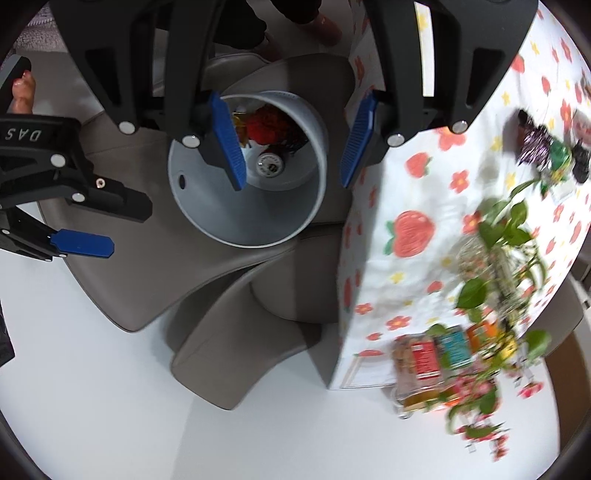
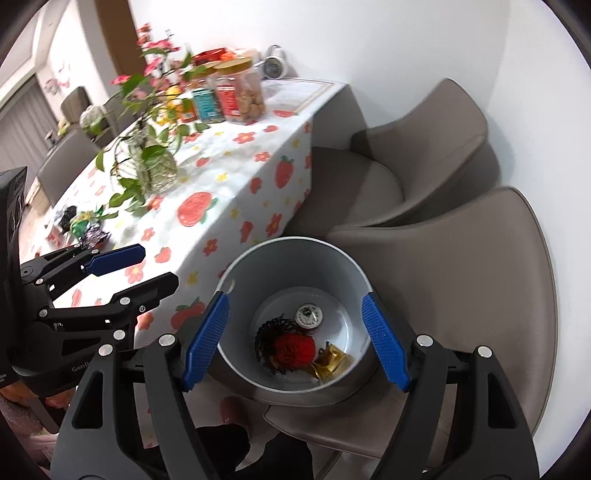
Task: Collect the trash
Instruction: 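Withdraw both open tools back over the table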
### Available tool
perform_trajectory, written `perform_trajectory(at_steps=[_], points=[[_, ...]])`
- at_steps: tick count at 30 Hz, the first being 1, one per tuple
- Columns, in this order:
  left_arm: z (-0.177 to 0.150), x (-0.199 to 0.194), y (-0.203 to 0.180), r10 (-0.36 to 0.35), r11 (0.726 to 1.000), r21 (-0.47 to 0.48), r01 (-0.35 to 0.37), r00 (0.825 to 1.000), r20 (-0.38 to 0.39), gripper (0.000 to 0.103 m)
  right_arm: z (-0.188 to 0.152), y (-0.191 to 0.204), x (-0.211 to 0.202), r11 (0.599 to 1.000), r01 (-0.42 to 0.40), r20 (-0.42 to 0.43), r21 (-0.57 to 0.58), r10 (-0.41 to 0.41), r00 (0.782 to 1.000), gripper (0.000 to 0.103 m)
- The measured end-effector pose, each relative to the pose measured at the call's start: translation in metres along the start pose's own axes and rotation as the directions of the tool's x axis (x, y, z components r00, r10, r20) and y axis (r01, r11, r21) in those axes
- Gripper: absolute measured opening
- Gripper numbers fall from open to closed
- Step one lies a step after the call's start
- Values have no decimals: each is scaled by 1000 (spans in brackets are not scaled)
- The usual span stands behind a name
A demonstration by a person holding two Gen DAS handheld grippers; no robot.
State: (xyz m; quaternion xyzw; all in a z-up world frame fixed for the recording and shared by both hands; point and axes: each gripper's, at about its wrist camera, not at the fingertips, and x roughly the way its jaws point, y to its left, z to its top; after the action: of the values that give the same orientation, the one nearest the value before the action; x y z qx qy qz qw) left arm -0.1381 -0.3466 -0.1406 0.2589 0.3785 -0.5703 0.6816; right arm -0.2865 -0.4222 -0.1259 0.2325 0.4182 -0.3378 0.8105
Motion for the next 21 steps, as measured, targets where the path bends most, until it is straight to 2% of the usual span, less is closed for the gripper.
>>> perform_trajectory(at_steps=[6, 10, 14, 21], points=[[-18, -23, 39, 94, 990, -111, -91, 995, 18, 55, 14, 45, 7, 993, -61, -2, -104, 62, 998, 72], [-35, -42, 75, 165, 965, -208, -158, 986, 21, 55, 24, 85, 14, 974, -115, -7, -195, 116, 993, 72], [-55, -64, 112, 237, 925, -309, -223, 971, 10, 56, 32, 131, 20, 943, -171, -24, -287, 172, 985, 72], [-97, -101, 175, 342, 834, -455, -313, 939, -20, 56, 40, 218, 28, 864, -258, -55, -432, 261, 964, 72]])
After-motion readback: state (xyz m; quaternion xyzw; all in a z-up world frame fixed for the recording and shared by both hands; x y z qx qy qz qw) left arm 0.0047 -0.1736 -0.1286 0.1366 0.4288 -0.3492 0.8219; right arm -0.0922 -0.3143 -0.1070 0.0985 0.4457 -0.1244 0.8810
